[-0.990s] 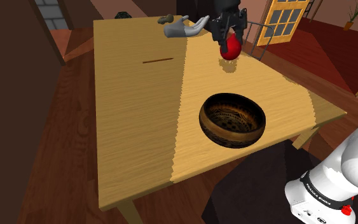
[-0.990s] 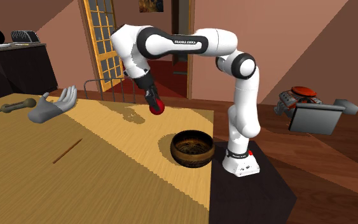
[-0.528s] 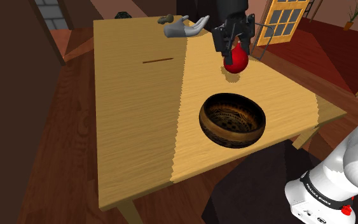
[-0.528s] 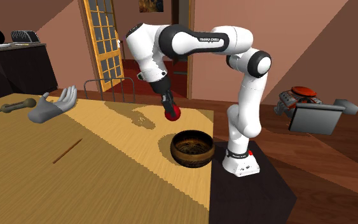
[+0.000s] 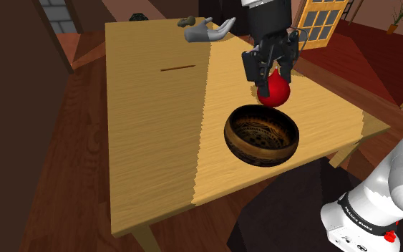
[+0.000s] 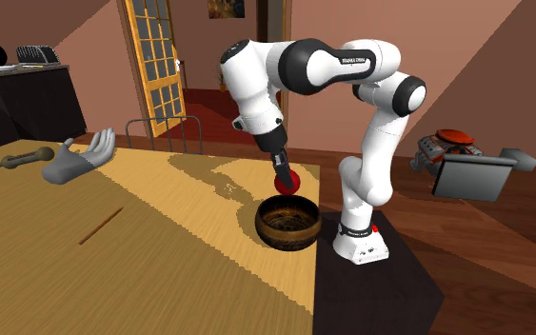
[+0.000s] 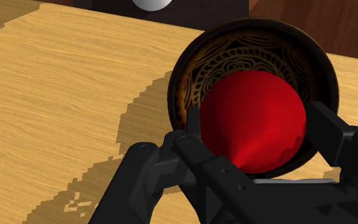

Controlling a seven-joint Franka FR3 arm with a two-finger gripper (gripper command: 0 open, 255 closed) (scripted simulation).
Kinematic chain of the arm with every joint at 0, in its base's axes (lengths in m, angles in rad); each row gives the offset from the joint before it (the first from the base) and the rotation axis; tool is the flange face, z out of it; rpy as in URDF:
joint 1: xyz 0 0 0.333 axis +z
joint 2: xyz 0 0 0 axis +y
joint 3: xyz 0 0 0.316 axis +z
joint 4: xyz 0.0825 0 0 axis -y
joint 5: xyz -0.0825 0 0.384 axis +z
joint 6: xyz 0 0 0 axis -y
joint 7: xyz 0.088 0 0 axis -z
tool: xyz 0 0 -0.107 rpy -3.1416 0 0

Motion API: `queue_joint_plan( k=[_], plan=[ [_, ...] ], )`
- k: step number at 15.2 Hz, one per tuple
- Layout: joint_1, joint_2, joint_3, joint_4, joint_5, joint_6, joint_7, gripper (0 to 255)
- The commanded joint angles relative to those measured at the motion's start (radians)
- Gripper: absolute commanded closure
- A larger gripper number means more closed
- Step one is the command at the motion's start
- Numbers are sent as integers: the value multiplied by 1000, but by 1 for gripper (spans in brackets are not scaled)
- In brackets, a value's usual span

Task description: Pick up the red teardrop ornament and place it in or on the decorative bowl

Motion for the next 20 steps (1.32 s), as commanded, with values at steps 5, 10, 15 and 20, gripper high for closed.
queue_joint_plan(
  k=[5, 10, 15, 20],
  plan=[
    [8, -25, 10, -97, 13, 74, 6, 255],
    [10, -35, 13, -174, 15, 141, -1, 255],
    [10, -37, 14, -192, 16, 158, -2, 255],
    [10, -37, 14, -193, 16, 158, -2, 0]
  ],
)
